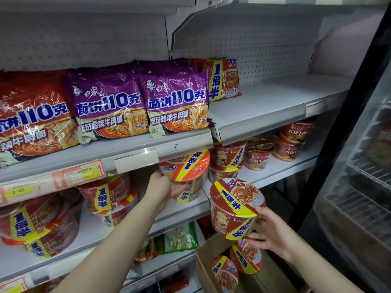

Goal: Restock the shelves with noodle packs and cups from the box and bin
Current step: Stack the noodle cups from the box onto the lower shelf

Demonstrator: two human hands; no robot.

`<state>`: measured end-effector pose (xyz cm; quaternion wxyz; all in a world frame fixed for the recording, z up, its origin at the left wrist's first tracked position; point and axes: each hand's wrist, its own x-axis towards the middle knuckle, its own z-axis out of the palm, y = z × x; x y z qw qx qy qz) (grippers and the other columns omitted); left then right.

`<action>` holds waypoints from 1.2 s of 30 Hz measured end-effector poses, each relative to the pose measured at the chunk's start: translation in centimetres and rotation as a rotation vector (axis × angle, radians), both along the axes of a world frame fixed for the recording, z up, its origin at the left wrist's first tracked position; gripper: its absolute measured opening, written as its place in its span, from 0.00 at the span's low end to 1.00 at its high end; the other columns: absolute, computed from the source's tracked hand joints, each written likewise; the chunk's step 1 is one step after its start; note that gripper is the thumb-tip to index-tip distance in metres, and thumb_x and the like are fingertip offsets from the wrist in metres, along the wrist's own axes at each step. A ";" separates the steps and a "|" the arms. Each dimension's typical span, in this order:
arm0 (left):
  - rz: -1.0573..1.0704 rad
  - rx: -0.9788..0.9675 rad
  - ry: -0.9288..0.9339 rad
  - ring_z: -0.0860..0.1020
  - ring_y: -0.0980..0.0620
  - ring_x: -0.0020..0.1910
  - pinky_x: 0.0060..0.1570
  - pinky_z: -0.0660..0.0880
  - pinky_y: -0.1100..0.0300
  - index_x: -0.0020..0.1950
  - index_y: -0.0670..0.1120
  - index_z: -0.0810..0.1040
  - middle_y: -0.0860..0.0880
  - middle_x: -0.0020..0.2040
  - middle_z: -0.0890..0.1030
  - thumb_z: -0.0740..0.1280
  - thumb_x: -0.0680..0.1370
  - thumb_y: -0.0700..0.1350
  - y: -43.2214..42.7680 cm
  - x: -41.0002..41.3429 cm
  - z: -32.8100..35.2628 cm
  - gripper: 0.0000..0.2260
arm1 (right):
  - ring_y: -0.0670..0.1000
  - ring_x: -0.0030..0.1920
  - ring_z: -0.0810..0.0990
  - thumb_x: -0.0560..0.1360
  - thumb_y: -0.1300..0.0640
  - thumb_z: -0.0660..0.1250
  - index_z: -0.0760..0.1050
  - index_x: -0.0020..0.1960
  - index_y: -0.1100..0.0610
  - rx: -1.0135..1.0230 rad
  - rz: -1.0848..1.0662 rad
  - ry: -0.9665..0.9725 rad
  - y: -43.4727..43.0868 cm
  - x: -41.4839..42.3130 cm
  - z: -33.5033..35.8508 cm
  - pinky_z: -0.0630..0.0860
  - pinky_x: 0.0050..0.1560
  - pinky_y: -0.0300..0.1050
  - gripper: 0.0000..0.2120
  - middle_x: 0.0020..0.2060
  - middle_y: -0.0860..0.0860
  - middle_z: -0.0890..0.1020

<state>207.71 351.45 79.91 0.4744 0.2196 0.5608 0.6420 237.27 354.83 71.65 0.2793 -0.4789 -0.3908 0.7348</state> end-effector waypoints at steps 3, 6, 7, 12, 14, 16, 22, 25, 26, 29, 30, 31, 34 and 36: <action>-0.023 0.003 -0.008 0.86 0.42 0.41 0.34 0.82 0.57 0.68 0.39 0.69 0.36 0.55 0.82 0.60 0.84 0.40 -2.0 0.5 -0.4 0.13 | 0.63 0.55 0.82 0.56 0.36 0.72 0.68 0.68 0.51 0.020 0.001 0.001 0.0 0.2 0.2 0.82 0.44 0.51 0.44 0.65 0.55 0.74; -0.054 0.017 0.018 0.86 0.41 0.45 0.36 0.82 0.57 0.66 0.40 0.71 0.37 0.52 0.84 0.61 0.84 0.42 -3.9 0.9 -0.7 0.12 | 0.64 0.56 0.80 0.52 0.35 0.73 0.67 0.69 0.50 0.025 0.000 0.013 0.2 0.5 0.3 0.82 0.45 0.52 0.48 0.65 0.54 0.74; -0.062 0.018 0.030 0.85 0.41 0.46 0.37 0.82 0.57 0.66 0.40 0.72 0.38 0.51 0.85 0.61 0.83 0.42 -4.6 1.0 -0.7 0.12 | 0.65 0.56 0.80 0.52 0.35 0.74 0.67 0.69 0.50 0.020 -0.001 0.024 0.3 0.5 0.3 0.82 0.46 0.53 0.49 0.65 0.54 0.73; -0.048 -0.037 0.076 0.85 0.40 0.47 0.39 0.83 0.57 0.65 0.43 0.72 0.40 0.50 0.85 0.61 0.84 0.44 -7.2 0.3 -1.6 0.11 | 0.64 0.51 0.84 0.52 0.37 0.76 0.68 0.67 0.49 0.050 0.018 0.069 0.6 0.2 0.8 0.82 0.47 0.55 0.46 0.63 0.54 0.74; -0.018 -0.059 0.075 0.85 0.39 0.46 0.39 0.83 0.55 0.64 0.44 0.72 0.40 0.49 0.86 0.61 0.84 0.44 -8.2 0.0 -2.0 0.10 | 0.64 0.50 0.84 0.52 0.37 0.77 0.70 0.63 0.47 0.063 0.035 0.095 0.8 -0.3 1.5 0.82 0.47 0.55 0.42 0.62 0.52 0.74; 0.015 -0.091 0.084 0.85 0.39 0.45 0.41 0.84 0.53 0.61 0.45 0.73 0.41 0.47 0.86 0.60 0.84 0.44 -9.1 -0.3 -2.3 0.07 | 0.65 0.52 0.83 0.49 0.36 0.79 0.71 0.61 0.46 0.061 0.055 0.120 1.1 -1.1 2.2 0.82 0.47 0.56 0.44 0.61 0.52 0.74; 0.053 -0.103 0.030 0.85 0.38 0.45 0.38 0.84 0.53 0.63 0.44 0.72 0.39 0.48 0.86 0.60 0.84 0.43 -11.0 -0.9 -2.6 0.08 | 0.63 0.53 0.84 0.65 0.44 0.78 0.74 0.61 0.48 0.091 0.061 0.210 1.6 -4.1 4.5 0.82 0.50 0.57 0.28 0.61 0.54 0.78; 0.072 -0.095 0.010 0.86 0.41 0.41 0.32 0.82 0.58 0.60 0.44 0.73 0.40 0.46 0.86 0.61 0.84 0.42 -11.8 -0.7 -2.5 0.06 | 0.64 0.54 0.83 0.72 0.48 0.71 0.74 0.65 0.50 0.112 0.071 0.256 1.9 -5.7 5.3 0.83 0.50 0.56 0.23 0.62 0.52 0.80; 0.080 -0.089 0.008 0.86 0.41 0.40 0.32 0.82 0.58 0.59 0.44 0.73 0.40 0.45 0.86 0.61 0.84 0.42 -12.0 -0.7 -2.5 0.06 | 0.64 0.54 0.83 0.72 0.49 0.70 0.74 0.66 0.50 0.117 0.072 0.270 2.1 -6.3 5.5 0.83 0.50 0.56 0.23 0.62 0.52 0.79; 0.096 -0.083 0.017 0.86 0.41 0.40 0.32 0.82 0.57 0.60 0.44 0.73 0.40 0.45 0.86 0.61 0.84 0.42 -12.6 -1.0 -2.5 0.07 | 0.62 0.53 0.84 0.74 0.51 0.70 0.73 0.68 0.51 0.112 0.059 0.304 2.5 -7.9 5.7 0.82 0.53 0.57 0.23 0.64 0.53 0.78; 0.094 -0.086 0.021 0.86 0.40 0.41 0.32 0.81 0.57 0.60 0.43 0.73 0.40 0.45 0.86 0.61 0.84 0.42 -12.8 -1.1 -2.5 0.07 | 0.61 0.53 0.84 0.74 0.51 0.71 0.72 0.68 0.51 0.111 0.055 0.316 2.6 -8.4 5.6 0.81 0.54 0.58 0.23 0.65 0.53 0.78; 0.089 -0.092 0.024 0.86 0.40 0.41 0.32 0.81 0.58 0.60 0.43 0.73 0.40 0.45 0.86 0.61 0.84 0.42 -12.9 -1.2 -2.5 0.07 | 0.60 0.54 0.84 0.74 0.52 0.71 0.72 0.69 0.52 0.114 0.054 0.325 2.6 -8.9 5.7 0.80 0.56 0.59 0.24 0.65 0.53 0.78; 0.079 -0.111 0.028 0.85 0.39 0.40 0.31 0.81 0.58 0.60 0.43 0.73 0.39 0.46 0.86 0.61 0.83 0.42 -13.2 -1.3 -2.6 0.07 | 0.54 0.60 0.80 0.72 0.52 0.74 0.73 0.69 0.52 0.133 0.049 0.307 2.6 -10.3 5.8 0.79 0.57 0.61 0.27 0.65 0.53 0.78; 0.075 -0.129 0.043 0.85 0.39 0.40 0.31 0.81 0.58 0.60 0.44 0.73 0.39 0.46 0.86 0.61 0.84 0.43 -13.3 -1.3 -2.8 0.06 | 0.50 0.61 0.79 0.72 0.52 0.74 0.73 0.69 0.52 0.115 0.022 0.307 2.7 -11.0 5.7 0.79 0.57 0.61 0.26 0.64 0.52 0.78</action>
